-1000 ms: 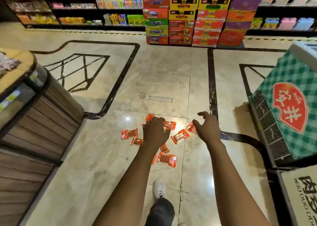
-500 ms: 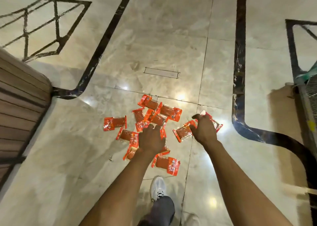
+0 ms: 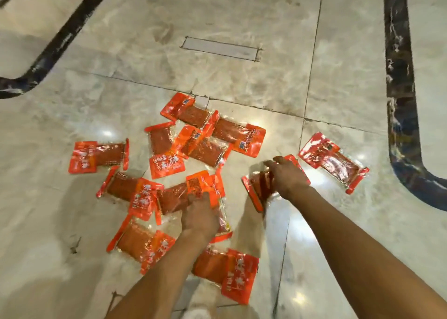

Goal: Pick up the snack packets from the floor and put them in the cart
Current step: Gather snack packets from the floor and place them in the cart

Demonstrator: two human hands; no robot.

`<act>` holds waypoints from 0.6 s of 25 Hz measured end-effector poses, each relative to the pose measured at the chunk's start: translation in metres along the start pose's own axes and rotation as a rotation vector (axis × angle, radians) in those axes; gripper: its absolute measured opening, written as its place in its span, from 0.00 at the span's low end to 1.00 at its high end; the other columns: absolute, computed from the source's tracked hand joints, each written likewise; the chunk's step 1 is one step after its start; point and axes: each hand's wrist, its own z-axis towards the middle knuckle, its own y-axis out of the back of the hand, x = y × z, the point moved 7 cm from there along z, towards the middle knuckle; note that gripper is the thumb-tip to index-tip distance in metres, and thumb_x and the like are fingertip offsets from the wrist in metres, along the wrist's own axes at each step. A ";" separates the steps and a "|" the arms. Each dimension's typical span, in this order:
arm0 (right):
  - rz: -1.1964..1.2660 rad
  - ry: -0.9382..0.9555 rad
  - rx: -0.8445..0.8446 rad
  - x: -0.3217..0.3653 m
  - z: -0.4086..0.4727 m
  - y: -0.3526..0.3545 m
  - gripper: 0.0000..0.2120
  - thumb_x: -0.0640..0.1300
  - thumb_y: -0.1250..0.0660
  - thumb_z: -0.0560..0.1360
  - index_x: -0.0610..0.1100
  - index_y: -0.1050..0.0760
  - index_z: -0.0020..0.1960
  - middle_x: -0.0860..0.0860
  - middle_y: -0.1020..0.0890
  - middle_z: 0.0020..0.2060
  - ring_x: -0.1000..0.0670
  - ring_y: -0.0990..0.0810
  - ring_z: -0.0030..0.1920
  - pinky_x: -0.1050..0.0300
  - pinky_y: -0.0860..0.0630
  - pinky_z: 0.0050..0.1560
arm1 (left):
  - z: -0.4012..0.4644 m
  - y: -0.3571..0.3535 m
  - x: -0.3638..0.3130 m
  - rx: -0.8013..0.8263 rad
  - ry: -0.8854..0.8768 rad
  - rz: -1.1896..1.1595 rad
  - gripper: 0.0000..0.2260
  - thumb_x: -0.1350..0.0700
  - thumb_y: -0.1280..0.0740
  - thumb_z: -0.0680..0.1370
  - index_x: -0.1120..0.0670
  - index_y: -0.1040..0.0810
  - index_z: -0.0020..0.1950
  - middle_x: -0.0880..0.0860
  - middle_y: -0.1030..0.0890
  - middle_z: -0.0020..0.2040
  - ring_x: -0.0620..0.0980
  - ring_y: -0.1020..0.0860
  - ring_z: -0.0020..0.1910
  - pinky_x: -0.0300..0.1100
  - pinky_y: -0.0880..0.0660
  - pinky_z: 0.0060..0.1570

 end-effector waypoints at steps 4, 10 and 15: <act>-0.162 0.089 -0.004 -0.008 0.050 -0.016 0.32 0.43 0.24 0.67 0.54 0.28 0.69 0.49 0.25 0.67 0.44 0.27 0.69 0.48 0.29 0.68 | 0.028 -0.030 0.017 -0.157 0.108 -0.179 0.28 0.45 0.30 0.77 0.48 0.38 0.73 0.62 0.38 0.68 0.68 0.23 0.59 0.59 0.22 0.58; -0.283 0.059 0.002 -0.012 0.052 -0.021 0.24 0.50 0.26 0.70 0.51 0.28 0.65 0.46 0.22 0.61 0.41 0.25 0.62 0.46 0.30 0.63 | 0.029 -0.045 0.045 -0.162 0.357 -0.572 0.47 0.45 0.18 0.65 0.58 0.43 0.72 0.64 0.31 0.66 0.68 0.27 0.65 0.60 0.24 0.59; -0.197 0.031 0.080 -0.014 0.044 -0.025 0.30 0.50 0.21 0.67 0.46 0.29 0.64 0.45 0.26 0.61 0.41 0.24 0.60 0.46 0.24 0.57 | 0.026 -0.052 0.046 -0.173 0.453 -0.785 0.40 0.48 0.17 0.65 0.59 0.37 0.66 0.62 0.21 0.59 0.67 0.20 0.55 0.55 0.21 0.53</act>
